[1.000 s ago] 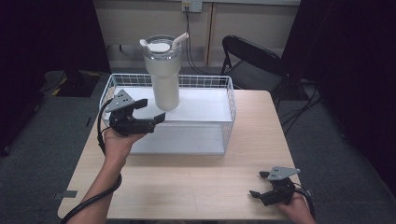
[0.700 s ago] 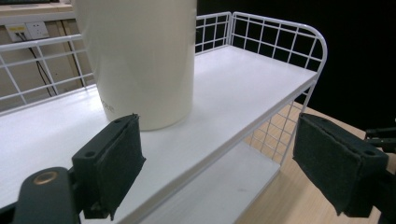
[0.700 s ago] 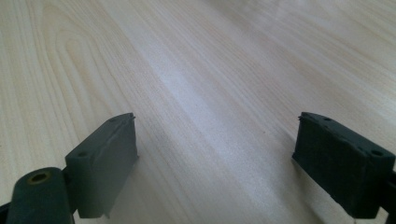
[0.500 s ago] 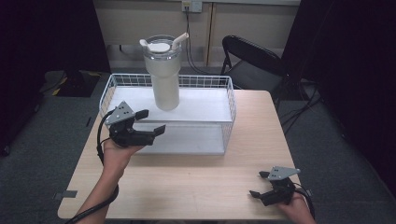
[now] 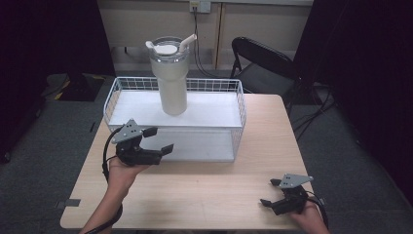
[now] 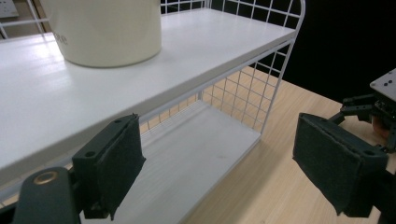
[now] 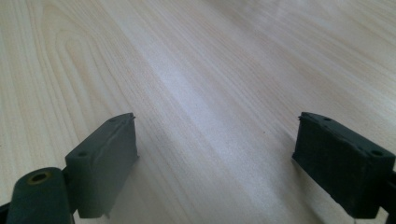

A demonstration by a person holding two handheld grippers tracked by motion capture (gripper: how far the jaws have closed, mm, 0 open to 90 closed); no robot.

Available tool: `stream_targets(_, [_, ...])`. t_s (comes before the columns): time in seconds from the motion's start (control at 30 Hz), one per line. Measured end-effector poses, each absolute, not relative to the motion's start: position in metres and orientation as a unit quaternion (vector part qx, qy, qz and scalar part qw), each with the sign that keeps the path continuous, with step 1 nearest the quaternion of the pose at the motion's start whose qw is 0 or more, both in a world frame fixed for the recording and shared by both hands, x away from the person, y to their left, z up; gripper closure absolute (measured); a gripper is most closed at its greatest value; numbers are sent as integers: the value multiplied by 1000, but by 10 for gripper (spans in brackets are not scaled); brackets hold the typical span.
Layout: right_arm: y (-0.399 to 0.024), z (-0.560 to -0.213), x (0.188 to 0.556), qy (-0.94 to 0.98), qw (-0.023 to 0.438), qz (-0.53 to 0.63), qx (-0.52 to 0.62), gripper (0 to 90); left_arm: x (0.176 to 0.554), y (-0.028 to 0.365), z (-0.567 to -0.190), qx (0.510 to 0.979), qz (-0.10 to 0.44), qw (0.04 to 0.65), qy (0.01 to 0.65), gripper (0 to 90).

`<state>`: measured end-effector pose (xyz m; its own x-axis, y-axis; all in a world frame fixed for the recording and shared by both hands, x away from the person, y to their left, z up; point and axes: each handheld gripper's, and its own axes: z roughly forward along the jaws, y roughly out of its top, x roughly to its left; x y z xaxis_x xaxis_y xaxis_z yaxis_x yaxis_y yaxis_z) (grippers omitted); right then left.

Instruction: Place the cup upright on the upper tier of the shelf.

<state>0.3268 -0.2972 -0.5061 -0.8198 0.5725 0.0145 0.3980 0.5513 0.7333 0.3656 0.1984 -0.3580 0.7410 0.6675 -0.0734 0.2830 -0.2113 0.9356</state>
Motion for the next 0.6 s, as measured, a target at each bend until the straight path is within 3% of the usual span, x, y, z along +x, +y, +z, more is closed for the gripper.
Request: stream_targets(0.6, [-297, -506, 327, 873, 114, 384, 278, 125, 359, 202, -390, 757, 162, 544, 325, 153])
